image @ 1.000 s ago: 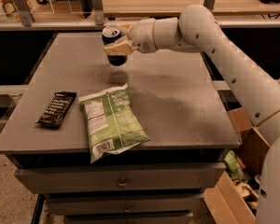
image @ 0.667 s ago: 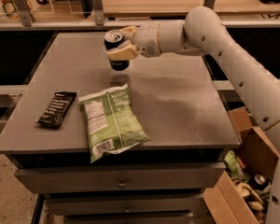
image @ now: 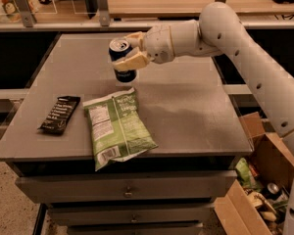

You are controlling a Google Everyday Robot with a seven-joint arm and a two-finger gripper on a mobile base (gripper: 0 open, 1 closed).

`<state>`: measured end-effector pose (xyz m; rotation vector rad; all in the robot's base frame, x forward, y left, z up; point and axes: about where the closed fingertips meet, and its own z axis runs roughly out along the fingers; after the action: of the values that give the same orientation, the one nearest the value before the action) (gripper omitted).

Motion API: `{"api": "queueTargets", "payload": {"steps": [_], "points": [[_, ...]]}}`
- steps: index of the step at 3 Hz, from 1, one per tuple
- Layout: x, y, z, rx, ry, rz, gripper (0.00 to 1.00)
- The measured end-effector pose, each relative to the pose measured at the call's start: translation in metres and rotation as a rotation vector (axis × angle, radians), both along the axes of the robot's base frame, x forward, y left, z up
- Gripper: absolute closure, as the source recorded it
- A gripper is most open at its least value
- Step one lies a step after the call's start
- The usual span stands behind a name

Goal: Move pepsi can near green jalapeno chip bag

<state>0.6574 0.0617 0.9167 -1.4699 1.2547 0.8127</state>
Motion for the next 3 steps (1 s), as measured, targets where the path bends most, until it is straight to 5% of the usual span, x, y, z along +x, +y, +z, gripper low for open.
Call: {"api": "queueTargets", "payload": {"steps": [3], "points": [[-0.038, 0.032, -0.011, 0.012, 0.152, 0.174, 0.11]]}}
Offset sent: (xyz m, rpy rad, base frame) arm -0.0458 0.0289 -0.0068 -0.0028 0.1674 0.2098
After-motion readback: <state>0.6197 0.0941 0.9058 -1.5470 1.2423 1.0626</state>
